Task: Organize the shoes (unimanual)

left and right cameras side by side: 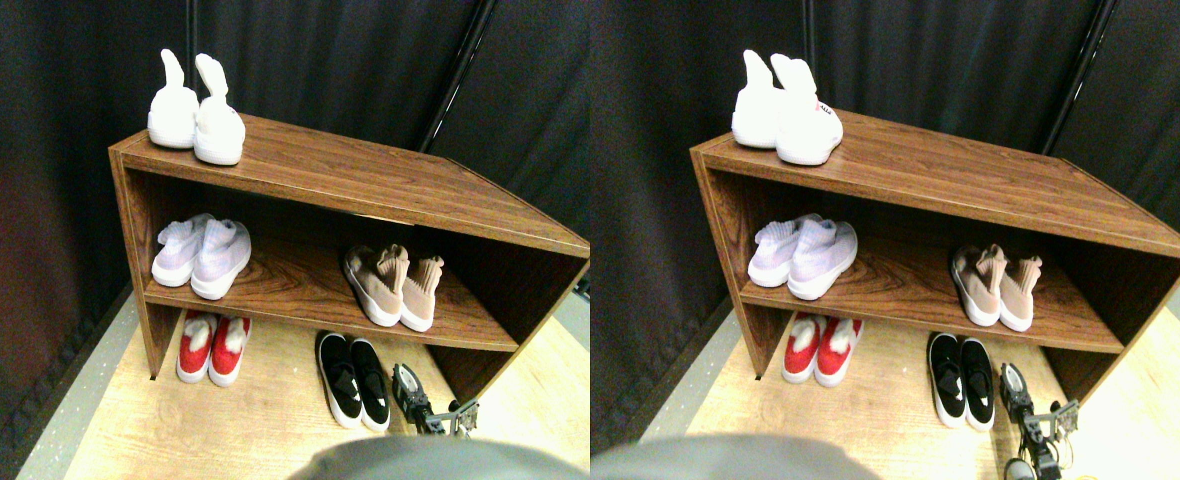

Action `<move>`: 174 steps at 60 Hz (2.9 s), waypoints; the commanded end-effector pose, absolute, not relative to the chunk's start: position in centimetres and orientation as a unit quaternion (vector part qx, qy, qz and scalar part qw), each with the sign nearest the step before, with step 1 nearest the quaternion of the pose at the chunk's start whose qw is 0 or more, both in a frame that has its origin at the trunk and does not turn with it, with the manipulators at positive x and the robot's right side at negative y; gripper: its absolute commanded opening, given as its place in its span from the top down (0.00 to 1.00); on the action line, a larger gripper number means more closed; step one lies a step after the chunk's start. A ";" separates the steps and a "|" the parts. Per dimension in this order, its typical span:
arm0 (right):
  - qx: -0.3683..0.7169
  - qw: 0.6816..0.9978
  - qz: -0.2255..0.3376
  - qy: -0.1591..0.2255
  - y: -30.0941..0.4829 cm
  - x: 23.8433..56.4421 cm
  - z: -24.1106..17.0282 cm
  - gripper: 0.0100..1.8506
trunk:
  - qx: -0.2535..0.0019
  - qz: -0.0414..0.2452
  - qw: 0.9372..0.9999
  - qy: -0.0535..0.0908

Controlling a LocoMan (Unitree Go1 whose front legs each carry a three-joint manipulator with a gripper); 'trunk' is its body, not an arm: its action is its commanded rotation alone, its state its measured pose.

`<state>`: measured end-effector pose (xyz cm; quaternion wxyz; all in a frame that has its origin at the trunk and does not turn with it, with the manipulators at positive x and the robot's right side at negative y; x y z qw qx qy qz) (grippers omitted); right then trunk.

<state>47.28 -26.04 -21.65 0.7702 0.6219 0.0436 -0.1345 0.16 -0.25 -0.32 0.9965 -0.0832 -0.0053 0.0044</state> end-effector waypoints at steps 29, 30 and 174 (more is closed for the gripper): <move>0.535 0.842 -0.068 -0.027 -29.3 42.5 -13.4 0.97 | -0.075 -0.021 0.996 -0.037; 0.534 0.843 -0.065 -0.025 -29.3 42.3 -13.1 0.97 | -0.075 -0.021 0.996 -0.037; 0.536 0.830 0.146 -0.045 -23.0 39.3 -4.7 0.97 | -0.078 -0.005 0.994 -0.076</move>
